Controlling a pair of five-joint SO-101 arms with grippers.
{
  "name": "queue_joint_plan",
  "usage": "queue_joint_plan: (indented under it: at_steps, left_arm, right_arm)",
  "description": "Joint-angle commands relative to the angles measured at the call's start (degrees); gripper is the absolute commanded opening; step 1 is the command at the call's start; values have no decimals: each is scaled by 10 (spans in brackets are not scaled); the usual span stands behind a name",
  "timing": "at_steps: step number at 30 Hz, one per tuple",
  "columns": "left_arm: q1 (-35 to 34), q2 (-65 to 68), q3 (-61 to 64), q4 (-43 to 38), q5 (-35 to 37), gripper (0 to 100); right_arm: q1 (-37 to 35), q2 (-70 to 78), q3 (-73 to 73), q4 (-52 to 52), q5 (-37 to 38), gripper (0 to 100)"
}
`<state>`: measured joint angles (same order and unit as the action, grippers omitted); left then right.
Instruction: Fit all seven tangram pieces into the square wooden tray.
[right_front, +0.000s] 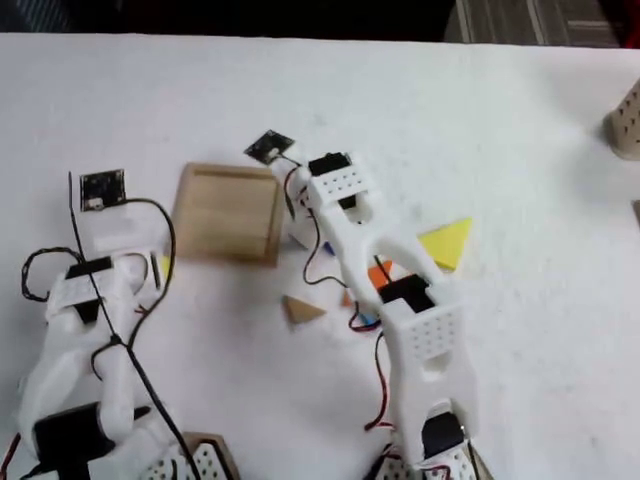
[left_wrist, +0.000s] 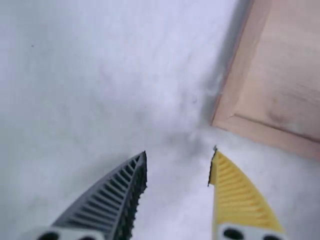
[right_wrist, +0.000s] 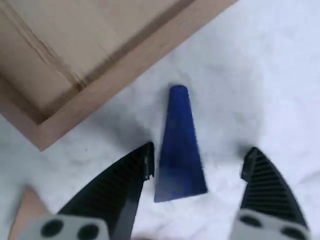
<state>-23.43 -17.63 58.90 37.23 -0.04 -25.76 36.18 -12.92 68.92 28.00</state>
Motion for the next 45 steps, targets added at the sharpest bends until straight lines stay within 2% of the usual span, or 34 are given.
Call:
queue_joint_plan:
  at_steps: [1, 7, 14, 15, 27, 40, 45]
  left_arm:
    - [-5, -26, -6, -11, -1, 230]
    - [-5, -26, -6, -11, -1, 230]
    - [-5, -26, -6, -11, -1, 230]
    - [-5, -26, -6, -11, -1, 230]
    - [-5, -26, -6, -11, -1, 230]
    - [-5, -26, -6, -11, -1, 230]
    - [-5, -26, -6, -11, -1, 230]
  right_arm:
    - [3, 0, -5, 5, -6, 224]
    - [4, 0, -7, 3, -4, 213]
    - [0, 0, -20, 3, -1, 16]
    - [0, 0, -25, 5, -1, 14]
    - [4, -1, -150, 144, -1, 17]
    - [2, 1, -156, 146, -4, 25]
    - [-7, 5, -141, 163, -1, 163]
